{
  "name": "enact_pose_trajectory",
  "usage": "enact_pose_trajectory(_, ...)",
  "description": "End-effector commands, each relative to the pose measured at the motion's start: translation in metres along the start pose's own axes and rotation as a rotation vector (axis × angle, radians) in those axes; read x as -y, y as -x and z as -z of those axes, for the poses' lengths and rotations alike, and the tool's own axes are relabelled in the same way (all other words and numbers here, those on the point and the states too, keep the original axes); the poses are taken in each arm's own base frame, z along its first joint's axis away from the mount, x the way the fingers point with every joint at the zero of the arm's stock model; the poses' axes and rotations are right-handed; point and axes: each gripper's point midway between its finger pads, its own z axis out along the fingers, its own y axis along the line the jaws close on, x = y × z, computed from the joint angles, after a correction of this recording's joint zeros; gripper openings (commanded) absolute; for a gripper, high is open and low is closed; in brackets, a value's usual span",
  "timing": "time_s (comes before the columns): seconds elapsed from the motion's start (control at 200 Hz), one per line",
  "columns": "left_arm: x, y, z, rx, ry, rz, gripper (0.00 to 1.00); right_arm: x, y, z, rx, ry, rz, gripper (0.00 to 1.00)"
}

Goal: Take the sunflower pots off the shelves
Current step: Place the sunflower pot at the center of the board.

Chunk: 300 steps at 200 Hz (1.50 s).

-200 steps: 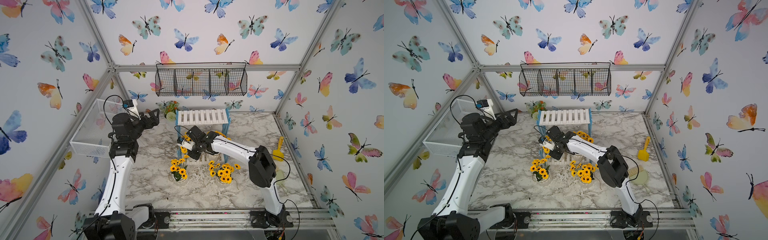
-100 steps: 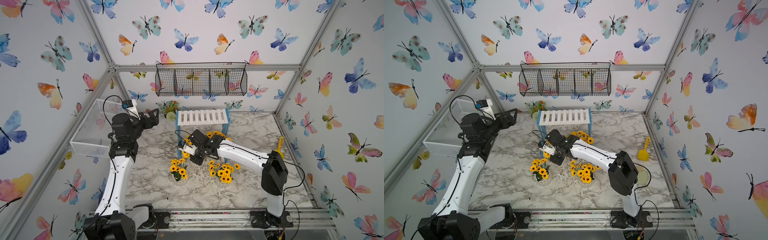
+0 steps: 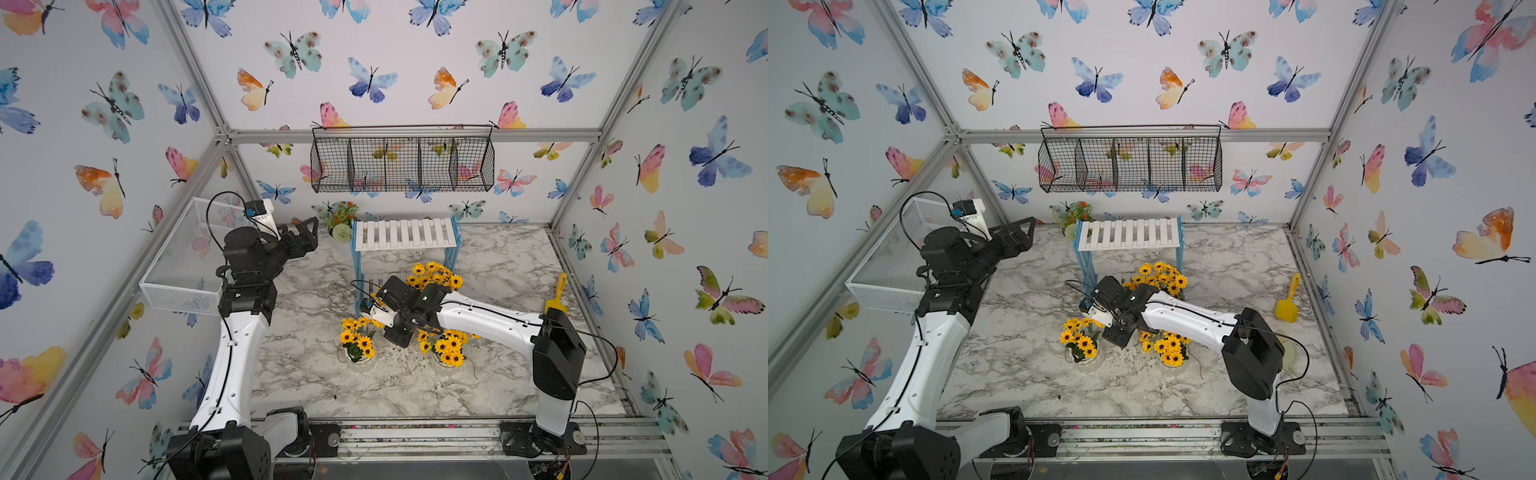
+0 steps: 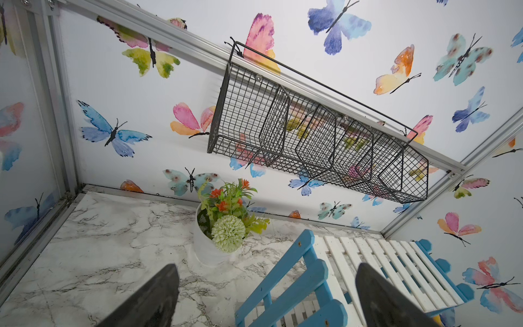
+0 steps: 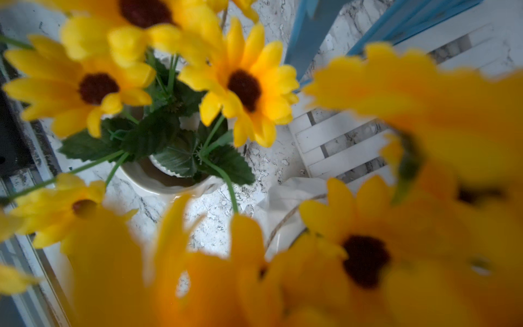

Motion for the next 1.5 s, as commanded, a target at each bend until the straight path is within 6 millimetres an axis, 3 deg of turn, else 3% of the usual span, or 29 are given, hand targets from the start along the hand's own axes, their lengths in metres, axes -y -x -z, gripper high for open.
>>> enact_pose_trajectory(0.0,0.004,0.006,0.002,0.019,-0.027,-0.003,0.96,-0.005,0.008,0.015,0.054,-0.021,-0.013,0.02)
enact_pose_trajectory(0.225,0.003,0.005,0.003,0.019,-0.025,-0.003,0.96,-0.019,0.000,0.007,0.049,-0.010,-0.030,0.02)
enact_pose_trajectory(0.931,0.001,0.004,0.003,0.021,-0.018,-0.003,0.96,-0.033,-0.024,-0.023,0.049,-0.031,-0.090,0.02)
enact_pose_trajectory(1.226,0.001,0.004,0.003,0.022,-0.018,-0.006,0.96,-0.035,-0.024,-0.021,0.051,-0.018,-0.095,0.09)
enact_pose_trajectory(1.261,0.000,0.003,0.003,0.021,-0.018,-0.005,0.96,-0.046,-0.023,-0.021,0.052,-0.004,-0.075,0.09)
enact_pose_trajectory(1.496,0.001,0.004,0.003,0.024,-0.019,-0.006,0.96,-0.050,-0.023,-0.019,0.047,0.020,-0.074,0.10)
